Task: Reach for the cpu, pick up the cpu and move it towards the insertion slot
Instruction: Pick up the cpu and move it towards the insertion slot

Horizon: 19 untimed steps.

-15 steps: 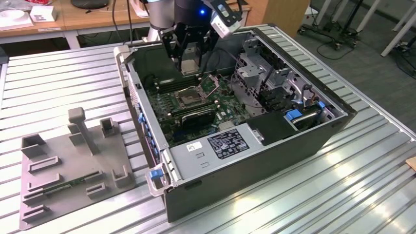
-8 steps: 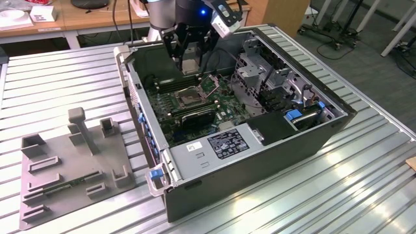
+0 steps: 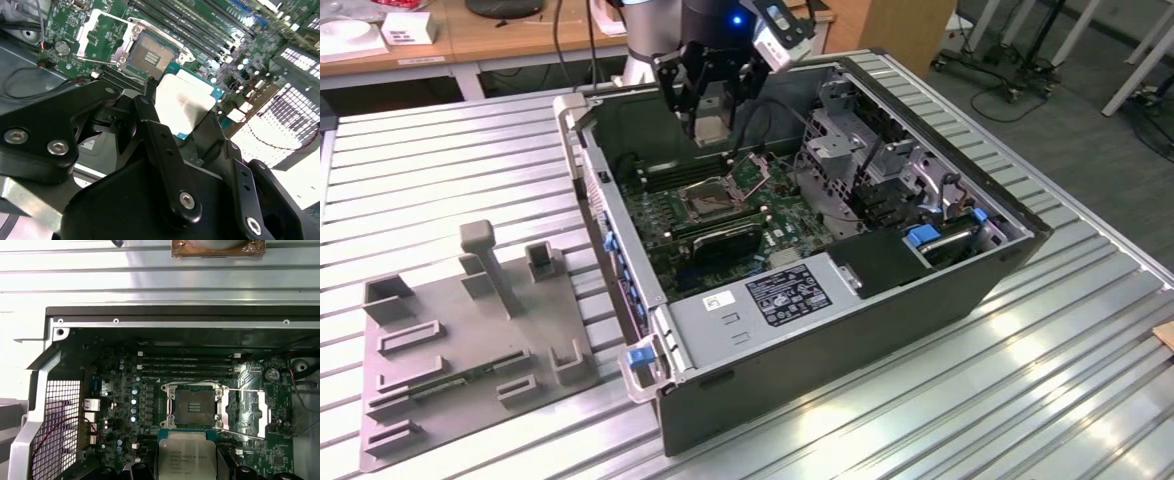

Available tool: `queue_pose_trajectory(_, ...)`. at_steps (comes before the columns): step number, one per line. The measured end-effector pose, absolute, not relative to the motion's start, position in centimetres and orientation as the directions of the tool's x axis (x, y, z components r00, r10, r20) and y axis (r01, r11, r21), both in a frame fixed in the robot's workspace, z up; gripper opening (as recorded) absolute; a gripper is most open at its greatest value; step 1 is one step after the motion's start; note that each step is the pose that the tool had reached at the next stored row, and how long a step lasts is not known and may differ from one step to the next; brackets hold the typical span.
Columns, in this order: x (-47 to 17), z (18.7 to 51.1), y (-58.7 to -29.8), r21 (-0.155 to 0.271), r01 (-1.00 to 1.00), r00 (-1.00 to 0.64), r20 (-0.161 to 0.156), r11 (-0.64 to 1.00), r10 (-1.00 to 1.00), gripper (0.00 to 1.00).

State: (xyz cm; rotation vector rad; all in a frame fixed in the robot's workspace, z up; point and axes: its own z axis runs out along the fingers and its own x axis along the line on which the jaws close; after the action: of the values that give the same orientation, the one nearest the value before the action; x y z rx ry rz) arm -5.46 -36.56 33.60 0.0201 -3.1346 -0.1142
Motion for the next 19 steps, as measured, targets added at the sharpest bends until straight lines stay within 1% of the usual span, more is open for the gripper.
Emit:
queue_pose_trajectory(13, -4.7, 31.6, -35.7, 0.073, -0.012, -1.0, 0.004, 0.997, -0.013, 0.54)
queue_pose_trajectory(19, -4.7, 31.4, -35.6, 0.074, -0.012, -1.0, 0.004, 0.997, -0.013, 0.54)
